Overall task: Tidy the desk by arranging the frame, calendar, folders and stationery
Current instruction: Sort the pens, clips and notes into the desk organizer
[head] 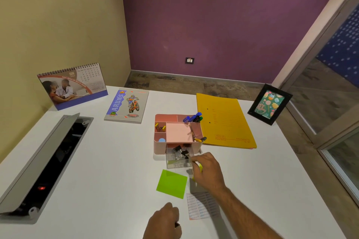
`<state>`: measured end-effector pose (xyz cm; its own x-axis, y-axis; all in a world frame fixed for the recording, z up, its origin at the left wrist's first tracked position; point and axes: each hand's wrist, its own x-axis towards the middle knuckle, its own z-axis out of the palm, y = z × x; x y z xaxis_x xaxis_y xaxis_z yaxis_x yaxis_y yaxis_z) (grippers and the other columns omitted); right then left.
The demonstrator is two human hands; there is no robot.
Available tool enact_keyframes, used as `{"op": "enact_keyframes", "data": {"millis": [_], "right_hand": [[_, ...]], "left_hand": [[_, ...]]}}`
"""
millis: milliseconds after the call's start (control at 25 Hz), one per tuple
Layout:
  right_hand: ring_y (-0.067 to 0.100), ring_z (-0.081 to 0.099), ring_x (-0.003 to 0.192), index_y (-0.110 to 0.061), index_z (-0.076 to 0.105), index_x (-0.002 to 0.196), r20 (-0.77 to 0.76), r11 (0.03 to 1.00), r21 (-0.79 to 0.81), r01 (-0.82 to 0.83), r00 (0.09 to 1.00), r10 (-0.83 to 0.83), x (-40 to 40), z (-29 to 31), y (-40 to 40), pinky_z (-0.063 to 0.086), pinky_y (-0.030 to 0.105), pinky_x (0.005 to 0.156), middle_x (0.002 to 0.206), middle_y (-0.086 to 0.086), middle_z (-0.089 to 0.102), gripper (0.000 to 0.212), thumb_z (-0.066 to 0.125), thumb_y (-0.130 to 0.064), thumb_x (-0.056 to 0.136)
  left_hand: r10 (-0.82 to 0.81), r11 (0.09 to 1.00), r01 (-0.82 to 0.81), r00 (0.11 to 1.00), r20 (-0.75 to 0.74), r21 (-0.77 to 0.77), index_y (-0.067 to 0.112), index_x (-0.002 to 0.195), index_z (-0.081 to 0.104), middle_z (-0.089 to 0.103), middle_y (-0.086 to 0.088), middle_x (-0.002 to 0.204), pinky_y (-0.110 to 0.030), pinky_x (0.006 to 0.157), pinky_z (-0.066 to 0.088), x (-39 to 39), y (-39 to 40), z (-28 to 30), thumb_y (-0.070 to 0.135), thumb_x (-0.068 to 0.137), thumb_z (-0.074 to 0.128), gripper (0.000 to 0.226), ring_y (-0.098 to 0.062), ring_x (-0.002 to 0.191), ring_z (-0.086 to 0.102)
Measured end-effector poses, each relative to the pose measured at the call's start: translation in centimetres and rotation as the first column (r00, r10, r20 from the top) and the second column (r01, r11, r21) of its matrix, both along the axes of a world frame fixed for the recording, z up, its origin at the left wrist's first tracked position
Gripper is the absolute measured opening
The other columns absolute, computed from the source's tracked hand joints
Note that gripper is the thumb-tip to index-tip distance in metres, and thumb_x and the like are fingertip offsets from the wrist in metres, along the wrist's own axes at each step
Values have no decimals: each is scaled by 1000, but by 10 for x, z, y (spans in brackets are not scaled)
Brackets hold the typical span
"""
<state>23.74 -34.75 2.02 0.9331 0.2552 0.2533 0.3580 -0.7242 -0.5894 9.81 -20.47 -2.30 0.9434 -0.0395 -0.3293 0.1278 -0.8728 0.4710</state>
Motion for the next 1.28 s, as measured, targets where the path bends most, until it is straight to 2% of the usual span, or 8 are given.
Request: {"op": "enact_keyframes", "data": {"millis": [120, 400, 520, 680, 800, 920, 1120, 1280], "right_hand": [[13, 63, 83, -20, 77, 92, -122, 997, 71, 24, 992, -15, -17, -10, -8, 51, 26, 75, 80, -30, 55, 21, 62, -21, 77], [4, 59, 60, -14, 76, 81, -571, 899, 436, 40, 785, 242, -44, -7, -6, 48, 22, 62, 64, -6, 67, 14, 78, -11, 68], [6, 58, 58, -15, 75, 80, -609, 891, 454, 15, 735, 298, -45, 0, 1, 50, 23, 60, 60, -8, 66, 19, 78, 0, 68], [12, 65, 64, -21, 75, 79, -516, 882, 449, 145, 847, 124, -29, 16, 9, 59, 34, 69, 69, -3, 71, 20, 82, -6, 68], [5, 68, 74, -23, 77, 88, -290, 948, 308, 77, 957, 16, -8, 29, 15, 56, 22, 75, 81, -10, 73, 18, 78, -12, 74], [13, 66, 88, -21, 75, 99, -132, 997, -12, -75, 989, 73, 12, 36, 20, 54, 26, 82, 98, -4, 74, 20, 72, -18, 80], [20, 65, 95, -20, 74, 104, -188, 958, -259, -122, 979, 74, 28, 35, 30, 52, 29, 81, 105, 1, 72, 25, 67, -12, 82], [24, 65, 92, -19, 75, 102, -235, 946, -300, -125, 970, 54, 30, 26, 35, 49, 26, 75, 101, 6, 73, 28, 62, -6, 80]], "left_hand": [[153, 988, -151, 986, 72, -40, 29, 97, 46, 51, 11, 94, -23, 77, 45, -4, -3, 2, 30, 66, 44, 31, -13, 92, 59], [208, 971, -149, 911, 356, -185, 37, 120, 47, 64, 17, 92, -25, 65, 42, 18, -2, 18, 39, 69, 60, 54, -15, 81, 62], [161, 983, -92, 845, 510, -158, 32, 117, 50, 65, 16, 86, -23, 63, 43, 28, 2, 19, 40, 65, 59, 53, -12, 73, 60], [172, 983, -104, 809, 562, -152, 23, 119, 55, 64, 11, 100, -29, 69, 47, 33, 8, 21, 50, 70, 61, 56, -11, 89, 54], [150, 988, -142, 865, 480, -53, 28, 113, 49, 65, 9, 102, -32, 66, 50, 28, 20, 9, 61, 70, 56, 54, -15, 91, 58], [148, 982, -178, 933, 328, 61, 23, 120, 50, 65, 1, 114, -44, 80, 49, 16, 40, -25, 69, 70, 52, 67, -24, 108, 59], [86, 951, -135, 980, 180, 278, 15, 143, 39, 31, -3, 157, -49, 117, -2, -8, 74, -63, 82, 81, 26, 92, -17, 151, 0], [35, 950, -93, 980, 196, 299, 15, 147, 38, 27, -3, 160, -60, 113, 15, -11, 77, -66, 83, 82, 27, 95, -19, 151, 4]]}}
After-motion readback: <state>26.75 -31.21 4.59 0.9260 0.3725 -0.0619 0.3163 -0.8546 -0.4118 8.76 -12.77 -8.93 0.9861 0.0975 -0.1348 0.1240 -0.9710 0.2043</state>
